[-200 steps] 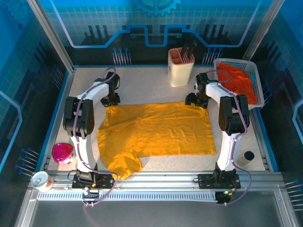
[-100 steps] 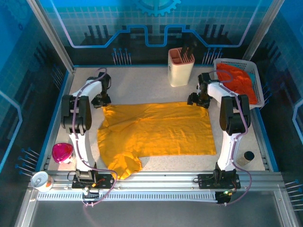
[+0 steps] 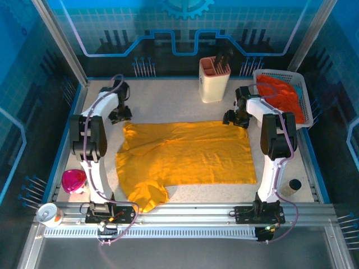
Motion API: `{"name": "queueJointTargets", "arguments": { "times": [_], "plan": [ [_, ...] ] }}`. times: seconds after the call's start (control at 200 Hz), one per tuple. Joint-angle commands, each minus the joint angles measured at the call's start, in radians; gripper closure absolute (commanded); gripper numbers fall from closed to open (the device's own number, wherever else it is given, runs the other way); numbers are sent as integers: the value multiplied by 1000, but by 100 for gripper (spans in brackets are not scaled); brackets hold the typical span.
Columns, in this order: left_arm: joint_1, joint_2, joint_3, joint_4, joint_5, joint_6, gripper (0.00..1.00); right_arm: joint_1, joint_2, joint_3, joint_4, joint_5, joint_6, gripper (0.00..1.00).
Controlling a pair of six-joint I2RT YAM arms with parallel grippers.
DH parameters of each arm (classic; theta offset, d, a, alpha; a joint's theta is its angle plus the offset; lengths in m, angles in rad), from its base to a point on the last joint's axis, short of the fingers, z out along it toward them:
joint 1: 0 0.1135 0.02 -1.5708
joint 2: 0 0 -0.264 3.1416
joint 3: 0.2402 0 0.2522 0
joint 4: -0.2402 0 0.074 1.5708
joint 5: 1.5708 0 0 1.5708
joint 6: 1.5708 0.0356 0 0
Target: Fold and stack the t-shirts
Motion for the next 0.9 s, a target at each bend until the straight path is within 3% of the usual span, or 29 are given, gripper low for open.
{"name": "queueJointTargets", "arguments": {
  "times": [0.0,0.345,0.665,0.891],
  "plan": [
    [-53,63,84,-54,-38,63,58,-14,23,3,-31,-4,9,30],
    [28,110,55,-38,-4,-21,61,-19,29,2,-32,-9,5,30],
    [52,102,-12,75,155,-21,65,-19,37,9,-33,-15,5,31],
    [54,82,-78,170,218,-73,79,-20,49,21,-44,-13,13,36]
  ]
}}
